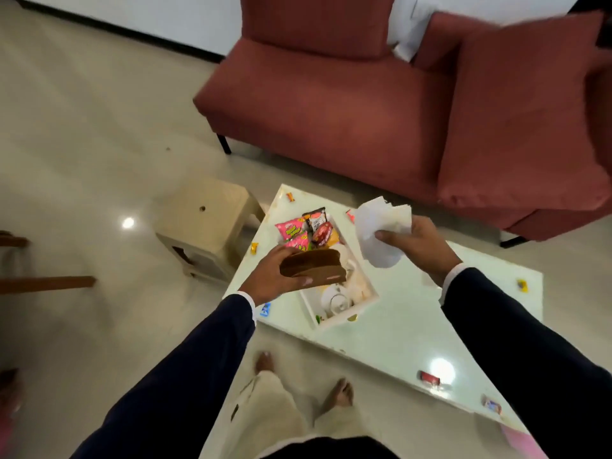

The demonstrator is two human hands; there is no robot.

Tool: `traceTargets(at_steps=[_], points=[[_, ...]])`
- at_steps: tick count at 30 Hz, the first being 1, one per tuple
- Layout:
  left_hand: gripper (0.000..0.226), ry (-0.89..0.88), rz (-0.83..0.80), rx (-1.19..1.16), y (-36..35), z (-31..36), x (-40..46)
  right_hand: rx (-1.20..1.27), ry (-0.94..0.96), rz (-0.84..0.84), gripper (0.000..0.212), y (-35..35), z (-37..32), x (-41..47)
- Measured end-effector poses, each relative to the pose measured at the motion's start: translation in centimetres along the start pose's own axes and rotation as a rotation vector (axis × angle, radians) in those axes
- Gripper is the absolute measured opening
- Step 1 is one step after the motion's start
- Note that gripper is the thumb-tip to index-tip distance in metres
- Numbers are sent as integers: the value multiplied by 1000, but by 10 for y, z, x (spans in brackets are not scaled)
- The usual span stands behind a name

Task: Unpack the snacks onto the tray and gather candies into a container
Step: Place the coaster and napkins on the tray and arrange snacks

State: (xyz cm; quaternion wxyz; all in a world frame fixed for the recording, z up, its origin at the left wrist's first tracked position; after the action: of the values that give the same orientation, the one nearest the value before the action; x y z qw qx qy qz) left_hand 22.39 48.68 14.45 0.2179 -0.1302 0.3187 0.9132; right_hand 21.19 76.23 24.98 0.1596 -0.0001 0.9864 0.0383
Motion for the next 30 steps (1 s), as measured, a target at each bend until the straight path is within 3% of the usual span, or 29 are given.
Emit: traceTargets(at_steps=[4, 6, 8, 11, 12, 20, 25, 30], points=[[72, -77, -13, 34, 8, 50, 0, 303, -11, -463, 23, -13, -76, -30], [72, -135, -20, 57, 12, 73, -2, 467, -69, -610, 24, -18, -94, -44], [64, -173, 5, 84, 19, 93, -6, 352, -53, -569, 20, -21, -94, -39], [56, -193, 15, 86, 25, 110, -10, -319, 141, -386, 12, -26, -90, -19], [55, -200, 15, 86, 25, 111, -11, -430, 160, -365, 10, -30, -86, -16], [55, -222, 21, 5, 33, 107, -15, -737, 431, -376, 27, -78, -99, -25], [54, -201, 83, -52, 44, 103, -14, -877, 561, -283, 30, -90, -105, -33], [56, -234, 96, 24, 48, 103, -13, -886, 485, -374, 18, -98, -99, -31]])
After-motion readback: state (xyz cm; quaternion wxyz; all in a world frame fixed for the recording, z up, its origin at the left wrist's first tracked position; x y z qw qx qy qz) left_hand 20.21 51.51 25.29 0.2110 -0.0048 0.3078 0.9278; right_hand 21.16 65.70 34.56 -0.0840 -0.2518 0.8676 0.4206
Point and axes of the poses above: each hand's wrist, its own x-axis towards the middle knuckle, its own y-axis out of the back of the hand, z = x × y, the point moved 8 cm from there along x, towards the middle knuckle, and after that the axes turned 14 degrees about x, right-handed, at the moved point
